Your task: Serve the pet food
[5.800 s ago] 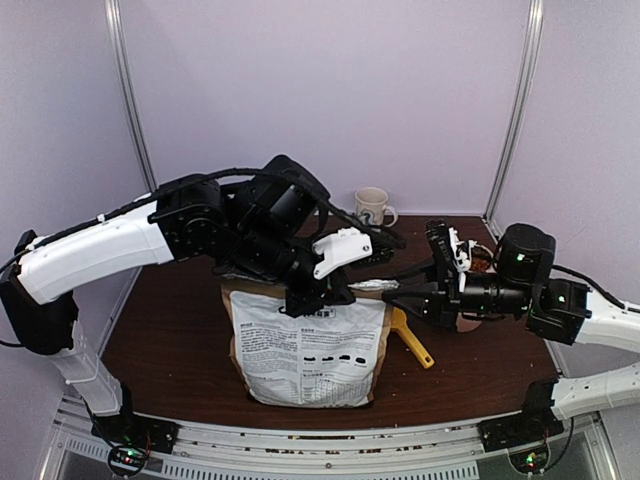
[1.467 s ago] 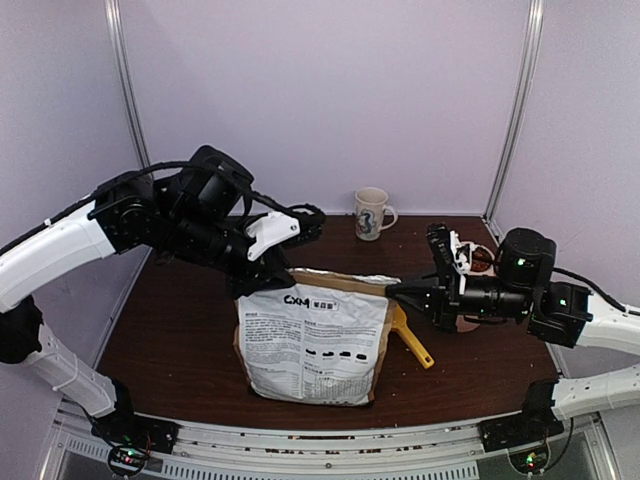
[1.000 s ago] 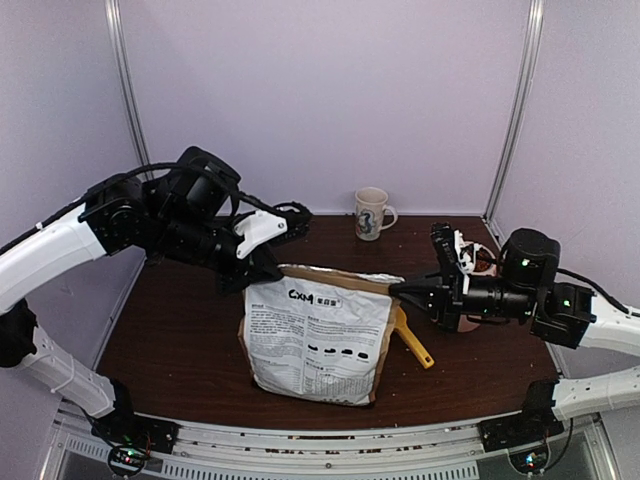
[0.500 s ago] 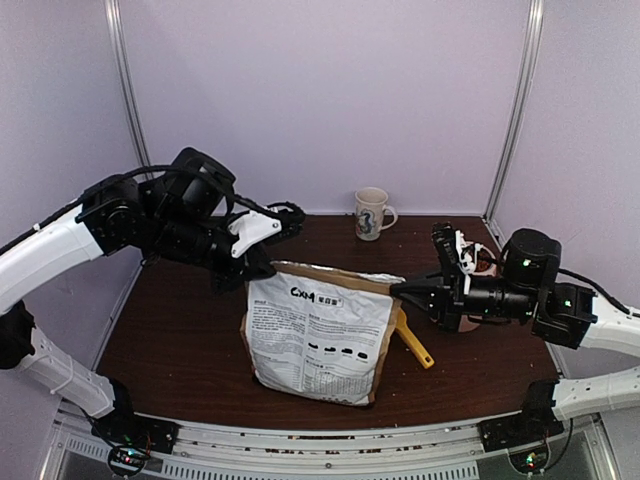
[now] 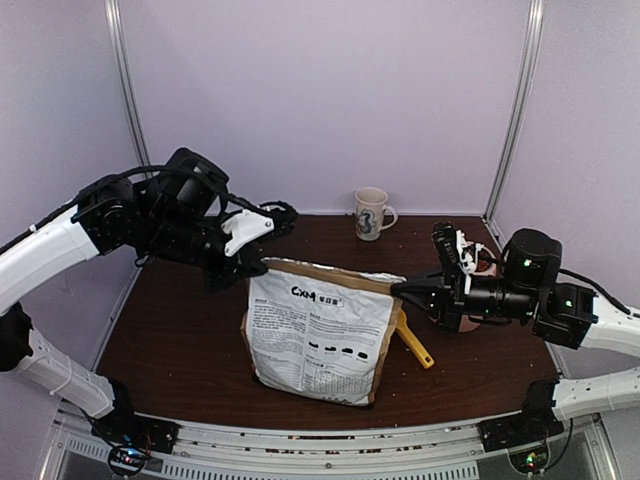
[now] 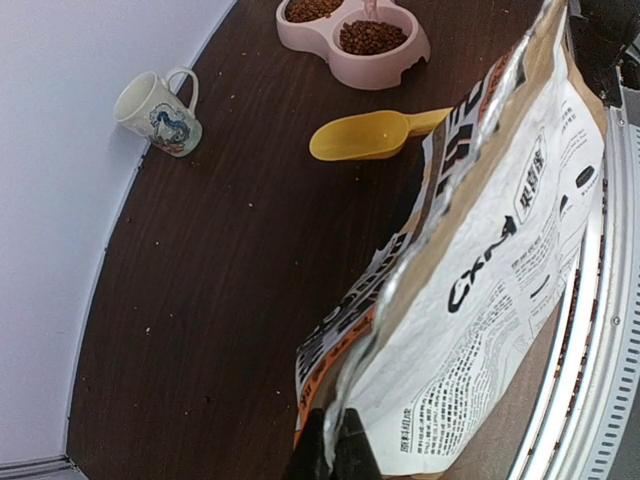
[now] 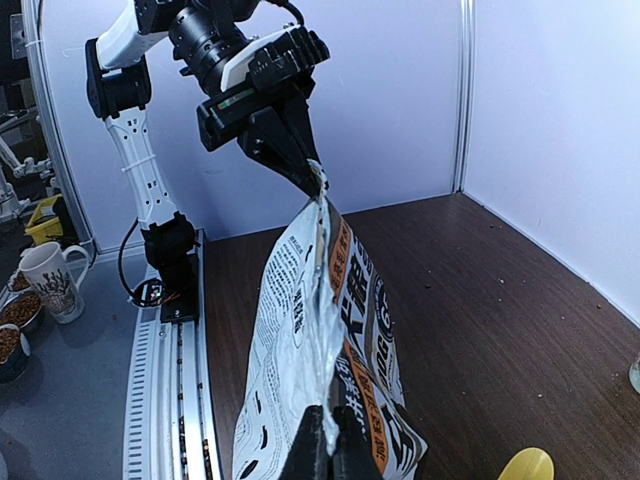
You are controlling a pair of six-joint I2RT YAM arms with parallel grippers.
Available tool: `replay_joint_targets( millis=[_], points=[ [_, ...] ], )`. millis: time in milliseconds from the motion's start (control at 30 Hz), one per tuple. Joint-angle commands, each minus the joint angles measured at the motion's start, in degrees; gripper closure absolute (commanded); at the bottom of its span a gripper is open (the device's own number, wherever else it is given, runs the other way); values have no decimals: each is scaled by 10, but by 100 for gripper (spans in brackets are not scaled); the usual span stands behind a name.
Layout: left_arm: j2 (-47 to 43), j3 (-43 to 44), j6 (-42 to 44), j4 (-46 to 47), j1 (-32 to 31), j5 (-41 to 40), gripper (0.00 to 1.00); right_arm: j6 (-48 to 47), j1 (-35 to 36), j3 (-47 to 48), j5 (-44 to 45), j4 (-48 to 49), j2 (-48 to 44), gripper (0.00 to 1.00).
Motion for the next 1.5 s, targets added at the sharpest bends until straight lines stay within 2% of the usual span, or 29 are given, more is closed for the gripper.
replay_joint_targets(
  millis=[0, 33, 67, 133, 167, 200, 233, 367, 400, 433, 500, 533, 633, 800, 900, 933, 1000, 1033, 1100, 1267, 1367, 1467],
  points=[
    [-16, -3, -5, -7, 19, -55, 97, -1, -3, 1, 12, 21, -23, 100],
    [-17, -4, -4, -7, 20, -58, 86, 0, -3, 1, 12, 20, -24, 100],
    [-18, -4, -4, -7, 20, -61, 79, -1, -3, 1, 12, 21, -24, 100],
    [-20, -4, -3, -7, 22, -62, 76, -1, -3, 1, 12, 19, -24, 100],
    [-21, -5, -3, -7, 23, -62, 80, -1, -3, 1, 12, 20, -25, 100],
    [-22, -6, -2, -7, 23, -60, 94, -1, -3, 1, 12, 20, -25, 100],
    [-22, -6, -2, -7, 23, -59, 100, -1, -3, 1, 13, 19, -25, 100],
    [-24, -8, -1, -7, 24, -61, 99, -1, -3, 1, 13, 19, -25, 100],
    [-24, -8, -3, -7, 25, -66, 84, -1, -3, 1, 13, 19, -25, 100],
    [-25, -8, -3, -7, 25, -68, 76, -1, -3, 1, 13, 19, -25, 100],
    [-28, -9, -3, -7, 25, -69, 74, -1, -3, 1, 14, 19, -26, 100],
    [-29, -9, -3, -7, 26, -70, 76, 0, -3, 1, 14, 18, -25, 100],
    [-31, -10, -2, -7, 28, -70, 100, -1, -3, 1, 14, 18, -26, 100],
    [-28, -6, -6, -7, 28, -53, 100, -1, -3, 2, 16, 18, -25, 100],
    [-29, -4, -14, 5, 28, -45, 52, 3, -3, 5, 27, 17, -26, 100],
    [-32, -3, -16, 11, 28, -36, 42, 8, -3, 7, 32, 15, -26, 94],
    [-39, 2, -21, 26, 28, -5, 26, 17, -3, 15, 43, 10, -28, 69],
    [-42, 7, -27, 32, 28, 12, 22, 25, -3, 18, 51, 7, -29, 56],
    [-47, 22, -39, 44, 28, 54, 16, 37, -3, 32, 66, -8, -29, 41],
    [-42, 67, -84, 79, 28, 132, 11, 70, -3, 118, 116, -97, -10, 15],
    [-34, 85, -112, 106, 30, 124, 4, 82, -4, 177, 157, -161, 14, 10],
    [-18, 101, -139, 125, 50, 110, 2, 95, -5, 219, 228, -206, 38, 9]
  ],
)
